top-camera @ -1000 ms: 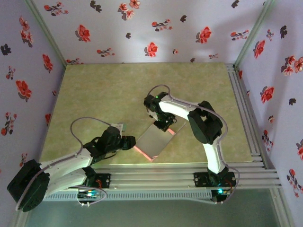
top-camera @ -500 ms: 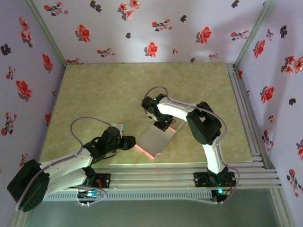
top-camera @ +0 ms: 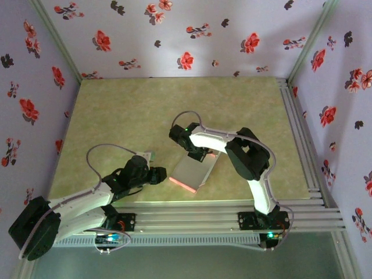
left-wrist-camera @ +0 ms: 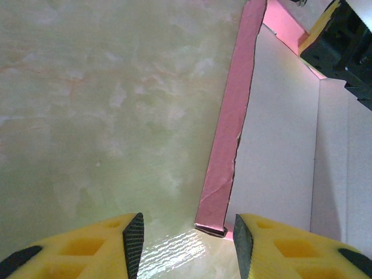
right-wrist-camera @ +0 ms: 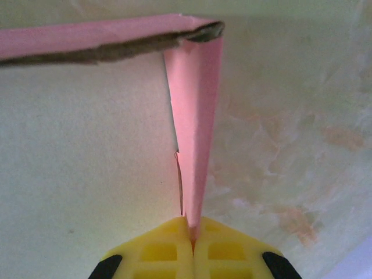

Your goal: Fold the paper box

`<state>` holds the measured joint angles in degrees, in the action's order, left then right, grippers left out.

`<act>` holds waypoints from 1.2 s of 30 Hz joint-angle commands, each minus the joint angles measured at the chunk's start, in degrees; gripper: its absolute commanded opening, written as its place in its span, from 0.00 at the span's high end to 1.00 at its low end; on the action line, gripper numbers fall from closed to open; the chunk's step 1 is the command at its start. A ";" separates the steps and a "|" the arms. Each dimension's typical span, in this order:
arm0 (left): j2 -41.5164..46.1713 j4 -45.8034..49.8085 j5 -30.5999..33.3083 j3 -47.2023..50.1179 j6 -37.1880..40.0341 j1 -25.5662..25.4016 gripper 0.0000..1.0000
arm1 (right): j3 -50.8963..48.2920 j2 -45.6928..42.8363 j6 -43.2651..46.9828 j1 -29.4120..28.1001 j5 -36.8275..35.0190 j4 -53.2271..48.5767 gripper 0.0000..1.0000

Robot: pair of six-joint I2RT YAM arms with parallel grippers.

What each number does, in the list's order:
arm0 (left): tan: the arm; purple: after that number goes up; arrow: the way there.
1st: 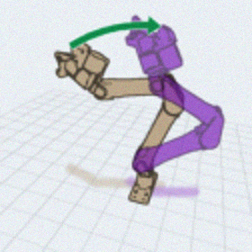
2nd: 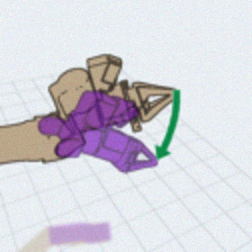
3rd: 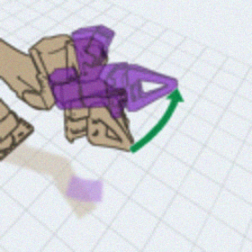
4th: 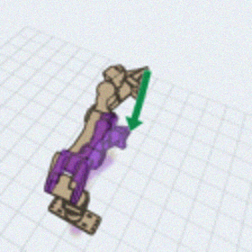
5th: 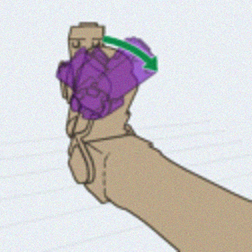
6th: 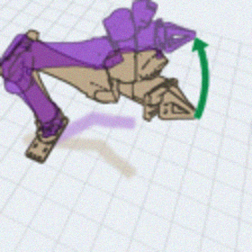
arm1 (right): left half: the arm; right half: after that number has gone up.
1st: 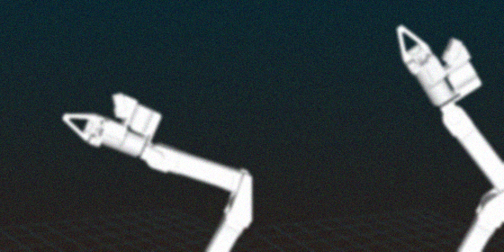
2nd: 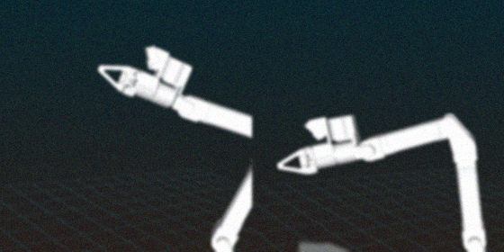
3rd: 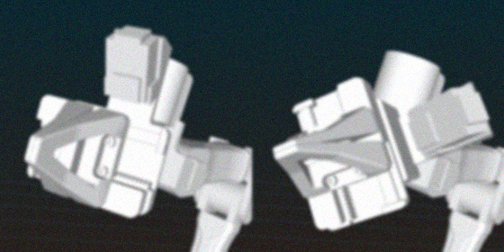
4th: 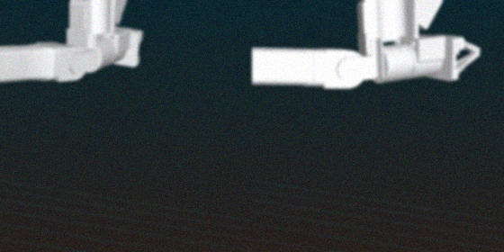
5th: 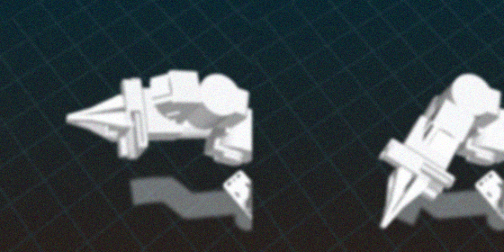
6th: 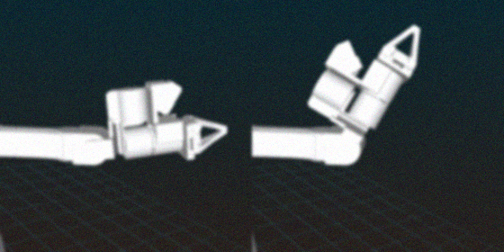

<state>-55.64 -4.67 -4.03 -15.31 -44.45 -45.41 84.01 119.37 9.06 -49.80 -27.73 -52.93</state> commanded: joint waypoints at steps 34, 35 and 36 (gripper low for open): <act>-12.55 3.89 -7.74 -15.96 7.72 5.93 0.51 | 9.97 -25.74 -44.37 -2.56 -2.29 -13.20 0.37; -12.81 4.19 -7.74 -16.57 8.11 6.11 0.51 | 9.37 -26.83 -45.87 -2.85 -2.76 -13.92 0.37; -13.01 4.49 -7.69 -16.97 8.44 6.19 0.51 | 8.96 -27.63 -47.16 -3.01 -3.29 -14.65 0.36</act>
<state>-68.10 0.01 -10.37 -29.82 -38.92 -39.94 94.87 93.41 -28.12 -52.05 -26.48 -62.76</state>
